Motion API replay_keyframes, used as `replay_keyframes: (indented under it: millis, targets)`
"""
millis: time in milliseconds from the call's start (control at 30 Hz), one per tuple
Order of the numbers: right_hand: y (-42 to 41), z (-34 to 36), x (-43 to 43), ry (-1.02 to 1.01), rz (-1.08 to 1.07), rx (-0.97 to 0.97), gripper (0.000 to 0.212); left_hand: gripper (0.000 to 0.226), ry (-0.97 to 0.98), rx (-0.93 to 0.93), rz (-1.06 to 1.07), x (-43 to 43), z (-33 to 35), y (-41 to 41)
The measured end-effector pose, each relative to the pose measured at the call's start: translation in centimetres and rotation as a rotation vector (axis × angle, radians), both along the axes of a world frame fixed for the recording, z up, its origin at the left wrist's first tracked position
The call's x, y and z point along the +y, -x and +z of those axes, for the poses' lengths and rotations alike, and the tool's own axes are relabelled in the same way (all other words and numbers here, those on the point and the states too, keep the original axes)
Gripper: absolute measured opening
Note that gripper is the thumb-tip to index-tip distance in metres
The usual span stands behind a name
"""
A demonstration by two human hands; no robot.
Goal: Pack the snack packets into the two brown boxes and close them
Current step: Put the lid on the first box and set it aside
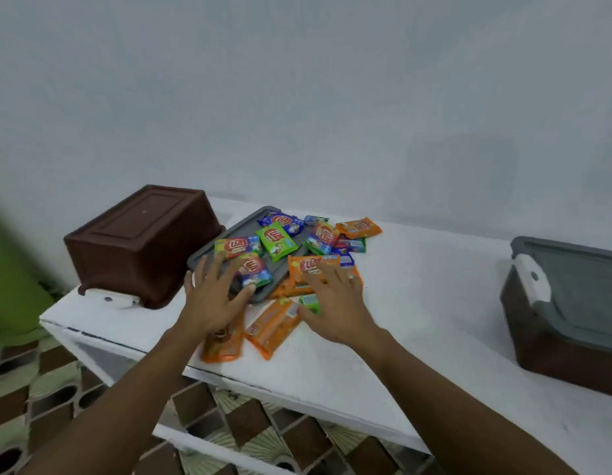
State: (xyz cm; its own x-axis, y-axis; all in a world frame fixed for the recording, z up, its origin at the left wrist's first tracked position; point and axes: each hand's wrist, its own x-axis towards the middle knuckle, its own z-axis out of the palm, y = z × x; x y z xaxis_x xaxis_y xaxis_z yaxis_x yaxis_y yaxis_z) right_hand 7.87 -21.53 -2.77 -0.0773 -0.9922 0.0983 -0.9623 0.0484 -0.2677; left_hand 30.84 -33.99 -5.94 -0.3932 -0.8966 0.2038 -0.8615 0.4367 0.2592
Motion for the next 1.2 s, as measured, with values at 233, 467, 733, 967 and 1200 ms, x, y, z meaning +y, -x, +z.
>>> replay_keyframes:
  millis: [233,467,733,967,1200]
  targets:
    - [-5.4,-4.4,-4.1,-0.018,-0.170,0.064,0.075,0.098,-0.160,0.022,-0.023,-5.0,-2.2,-1.5]
    - [-5.2,-5.7,-3.6,0.097,-0.287,0.081,0.069,0.091,-0.189,0.163,-0.126,-4.9,-2.6,0.2]
    - [-2.6,-5.7,-1.2,0.055,-0.391,0.070,0.074,0.088,-0.218,0.194,-0.172,-3.7,-2.9,3.1]
    - [-2.4,-5.6,0.6,0.136,-0.461,-0.001,0.066,0.091,-0.211,0.123,-0.115,-1.4,-2.3,6.2]
    - [-3.8,-6.9,1.8,0.092,-0.361,0.038,0.086,0.084,-0.257,-0.003,-0.222,-0.9,-1.5,6.2]
